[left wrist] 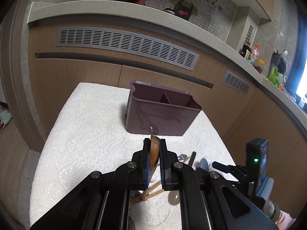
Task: Organize utensils
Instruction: 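Lift both spoons and drop them into the maroon caddy, opening both tools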
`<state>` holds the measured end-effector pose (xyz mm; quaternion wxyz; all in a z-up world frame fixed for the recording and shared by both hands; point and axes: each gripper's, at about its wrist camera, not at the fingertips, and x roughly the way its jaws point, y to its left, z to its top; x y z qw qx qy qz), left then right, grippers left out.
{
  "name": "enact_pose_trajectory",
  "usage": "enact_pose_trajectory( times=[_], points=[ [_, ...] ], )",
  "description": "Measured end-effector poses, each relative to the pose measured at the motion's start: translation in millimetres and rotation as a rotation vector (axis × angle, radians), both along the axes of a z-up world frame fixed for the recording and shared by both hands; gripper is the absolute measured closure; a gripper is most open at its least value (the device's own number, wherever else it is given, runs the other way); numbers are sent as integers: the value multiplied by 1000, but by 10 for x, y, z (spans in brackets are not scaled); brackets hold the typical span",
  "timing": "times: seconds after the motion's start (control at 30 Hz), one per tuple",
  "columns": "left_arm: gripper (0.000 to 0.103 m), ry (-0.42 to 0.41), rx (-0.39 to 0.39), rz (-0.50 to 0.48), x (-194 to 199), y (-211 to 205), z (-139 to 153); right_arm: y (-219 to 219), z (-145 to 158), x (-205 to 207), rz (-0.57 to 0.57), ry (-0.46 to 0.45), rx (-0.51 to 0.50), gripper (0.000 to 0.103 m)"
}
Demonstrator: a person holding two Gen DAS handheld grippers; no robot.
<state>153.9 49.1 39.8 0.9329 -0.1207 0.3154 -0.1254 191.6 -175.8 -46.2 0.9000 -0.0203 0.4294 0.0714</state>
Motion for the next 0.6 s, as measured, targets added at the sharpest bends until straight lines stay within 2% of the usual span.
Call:
enact_pose_trajectory(
  times=[0.03,0.1,0.17,0.27,0.4,0.5,0.6],
  points=[
    [94,2,1,2,1,0,-4,21,-55,45,-4,17,-7,50],
    [94,6,-2,-1,-2,3,-5,35,-119,69,7,43,-4,72],
    [94,4,1,-3,-17,-4,3,45,-71,14,30,39,-5,72],
    [94,-1,-8,-15,-26,-17,27,40,140,-169,62,-51,-26,72],
    [94,-21,-6,-26,-12,-48,119,-59,433,-280,77,-126,18,72],
    [94,-61,-11,-44,68,-69,355,-123,663,-273,82,-184,65,72],
    [94,-148,-29,-68,190,-77,778,-137,1058,-182,91,-287,72,72]
  ],
)
